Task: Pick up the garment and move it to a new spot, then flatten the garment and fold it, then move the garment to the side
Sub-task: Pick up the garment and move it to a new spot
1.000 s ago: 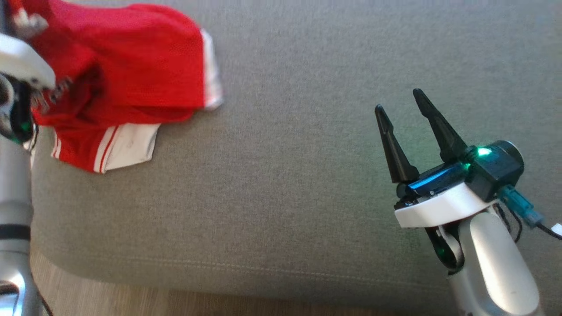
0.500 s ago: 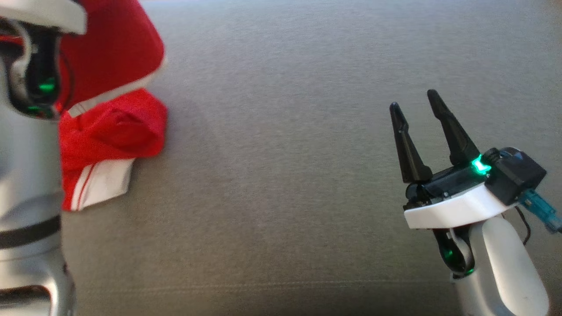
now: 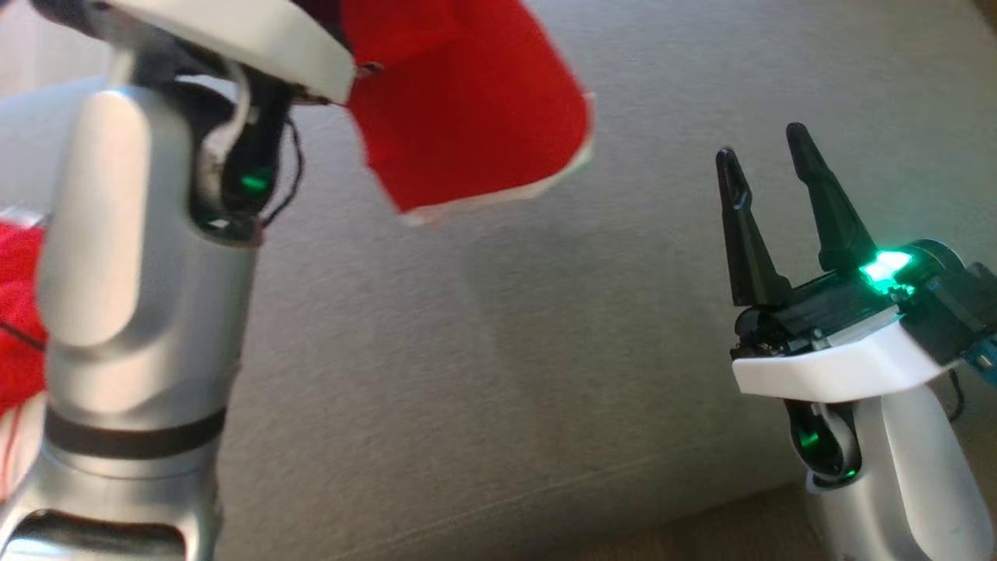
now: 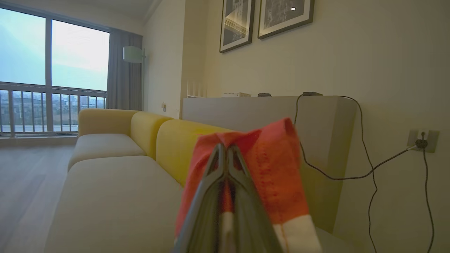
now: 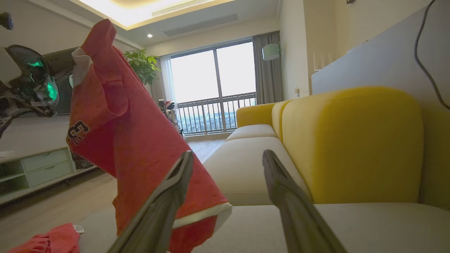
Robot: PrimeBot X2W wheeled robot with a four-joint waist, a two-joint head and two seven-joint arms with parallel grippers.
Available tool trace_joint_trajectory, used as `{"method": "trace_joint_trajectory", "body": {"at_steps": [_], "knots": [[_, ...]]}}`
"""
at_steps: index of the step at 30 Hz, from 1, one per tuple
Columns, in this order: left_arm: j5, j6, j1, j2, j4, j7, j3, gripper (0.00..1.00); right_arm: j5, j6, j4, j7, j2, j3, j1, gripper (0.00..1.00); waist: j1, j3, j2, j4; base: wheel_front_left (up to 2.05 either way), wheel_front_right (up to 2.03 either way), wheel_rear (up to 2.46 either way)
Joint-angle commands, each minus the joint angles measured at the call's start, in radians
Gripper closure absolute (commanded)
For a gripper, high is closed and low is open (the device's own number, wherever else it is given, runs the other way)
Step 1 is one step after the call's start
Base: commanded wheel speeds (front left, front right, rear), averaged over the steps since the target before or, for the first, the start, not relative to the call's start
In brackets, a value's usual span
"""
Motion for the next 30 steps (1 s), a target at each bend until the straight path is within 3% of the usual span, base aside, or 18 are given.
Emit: {"method": "trace_joint_trajectory", "body": {"at_steps": [1, 7, 15, 20, 27, 28, 30], "knots": [[0.005, 0.007, -0.046, 0.02, -0.024, -0.01, 0.027, 1.0, 0.005, 0.0, -0.038, -0.006, 0.003, 0.018, -0.032, 0.0, 0.0, -0.003, 0.0, -0.057, 0.0, 0.0, 0.0], [0.02, 0.027, -0.015, 0.02, 0.065, -0.058, 0.024, 1.0, 0.009, 0.0, -0.048, -0.006, 0.003, 0.004, -0.024, 0.0, 0.0, 0.006, 0.0, -0.122, 0.0, 0.0, 0.0], [0.069, 0.059, -0.021, 0.068, 0.085, -0.092, 0.037, 1.0, 0.01, 0.0, -0.056, -0.006, 0.003, -0.014, -0.003, 0.0, 0.0, 0.031, 0.0, -0.116, 0.0, 0.0, 0.0], [0.086, 0.067, -0.029, 0.03, 0.13, -0.072, -0.017, 1.0, 0.028, 0.0, -0.064, -0.006, 0.003, 0.008, -0.026, 0.0, 0.0, 0.074, 0.0, -0.149, 0.0, 0.0, 0.0], [0.066, 0.127, -0.038, -0.05, 0.36, -0.165, -0.135, 1.0, 0.068, 0.0, -0.065, -0.006, 0.003, 0.033, -0.07, 0.0, 0.0, 0.153, 0.0, -0.252, 0.0, 0.0, 0.0], [0.044, 0.126, -0.033, -0.052, 0.396, -0.171, -0.158, 0.88, 0.072, 0.0, -0.063, -0.006, 0.003, 0.034, -0.074, 0.0, 0.0, 0.16, 0.0, -0.264, 0.0, 0.0, 0.0], [-0.042, 0.107, -0.017, -0.054, 0.438, -0.179, -0.235, 0.17, 0.08, 0.0, -0.058, -0.006, 0.003, 0.037, -0.081, 0.0, 0.0, 0.17, 0.0, -0.284, 0.0, 0.0, 0.0]]}}
